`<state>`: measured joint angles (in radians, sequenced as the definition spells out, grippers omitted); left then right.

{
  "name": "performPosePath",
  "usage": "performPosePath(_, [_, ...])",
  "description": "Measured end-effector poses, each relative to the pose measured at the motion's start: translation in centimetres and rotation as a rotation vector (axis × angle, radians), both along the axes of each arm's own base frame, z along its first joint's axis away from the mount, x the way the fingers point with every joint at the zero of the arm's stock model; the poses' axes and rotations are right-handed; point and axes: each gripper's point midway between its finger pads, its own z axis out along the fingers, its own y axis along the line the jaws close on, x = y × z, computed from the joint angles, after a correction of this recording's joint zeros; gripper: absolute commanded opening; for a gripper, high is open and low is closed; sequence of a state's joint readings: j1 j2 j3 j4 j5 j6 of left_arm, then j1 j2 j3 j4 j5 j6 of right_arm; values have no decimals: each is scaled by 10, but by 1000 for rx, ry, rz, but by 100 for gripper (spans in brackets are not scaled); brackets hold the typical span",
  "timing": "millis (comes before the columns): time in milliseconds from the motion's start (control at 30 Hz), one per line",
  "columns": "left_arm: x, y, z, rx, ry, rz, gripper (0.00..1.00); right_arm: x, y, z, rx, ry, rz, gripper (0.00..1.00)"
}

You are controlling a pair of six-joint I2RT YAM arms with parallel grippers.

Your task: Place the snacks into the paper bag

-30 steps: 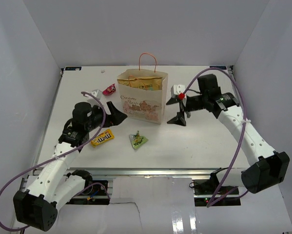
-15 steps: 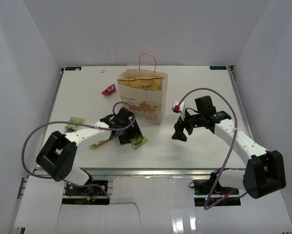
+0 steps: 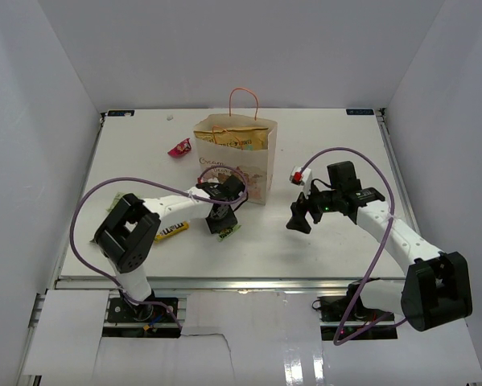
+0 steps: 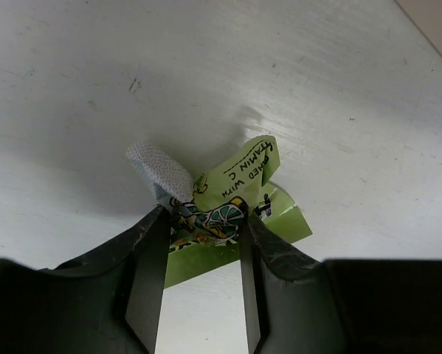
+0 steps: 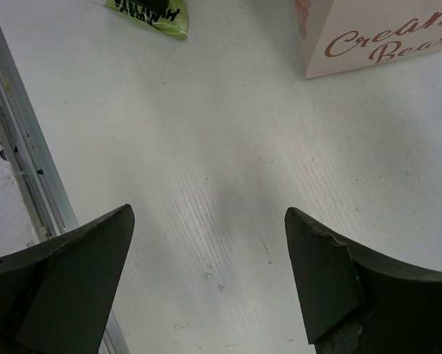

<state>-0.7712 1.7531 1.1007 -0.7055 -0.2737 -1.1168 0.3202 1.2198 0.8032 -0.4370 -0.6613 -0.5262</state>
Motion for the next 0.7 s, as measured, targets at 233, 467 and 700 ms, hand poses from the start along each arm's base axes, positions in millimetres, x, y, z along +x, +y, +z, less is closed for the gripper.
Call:
performPosePath(233, [-15, 16, 3, 57, -17, -67, 13, 0, 0, 1, 8, 0, 3, 88])
performPosePath(467, [-34, 24, 94, -62, -285, -315, 12, -5, 2, 4, 27, -8, 48, 88])
performPosePath(700, [-6, 8, 328, -304, -910, -437, 12, 0, 4, 17, 43, -48, 71, 87])
